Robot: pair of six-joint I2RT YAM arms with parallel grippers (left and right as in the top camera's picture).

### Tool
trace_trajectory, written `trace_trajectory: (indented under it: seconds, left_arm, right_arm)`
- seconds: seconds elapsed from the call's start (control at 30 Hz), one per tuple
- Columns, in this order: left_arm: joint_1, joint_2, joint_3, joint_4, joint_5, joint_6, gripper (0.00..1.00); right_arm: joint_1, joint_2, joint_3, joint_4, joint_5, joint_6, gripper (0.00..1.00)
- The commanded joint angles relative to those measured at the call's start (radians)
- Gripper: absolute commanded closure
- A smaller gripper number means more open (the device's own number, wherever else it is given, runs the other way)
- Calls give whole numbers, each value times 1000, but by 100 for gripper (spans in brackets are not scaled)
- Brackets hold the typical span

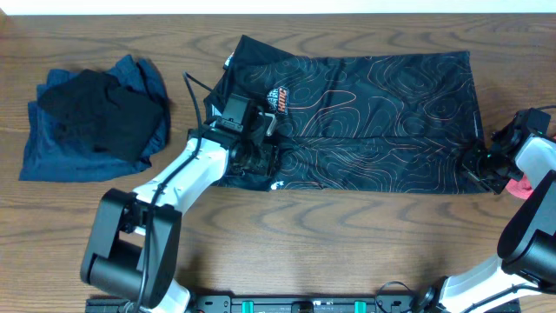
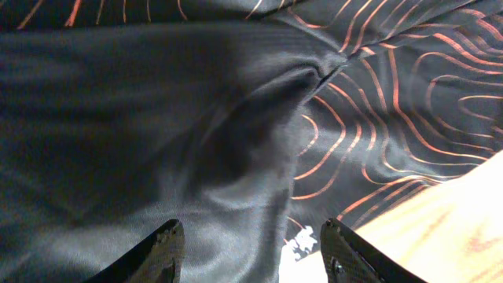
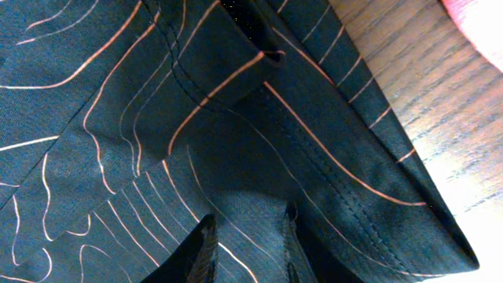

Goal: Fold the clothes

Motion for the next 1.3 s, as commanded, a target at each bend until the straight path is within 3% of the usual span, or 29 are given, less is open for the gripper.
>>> trace_trajectory:
  seconds: [0.0, 0.57, 0.87, 1.27]
  left_arm:
    - [0, 39, -3, 13, -35, 21, 42]
    - [-61, 80, -3, 34, -25, 68, 43]
    - [-107, 86, -3, 61, -158, 103, 43]
    - [-107, 105, -3, 124, -202, 103, 61]
  right_arm:
    - [20, 32, -33, 4, 25, -12, 73]
    - [20, 32, -33, 4, 25, -12, 72]
    - [20, 32, -33, 1, 25, -12, 72]
    - [20, 32, -33, -2, 25, -12, 72]
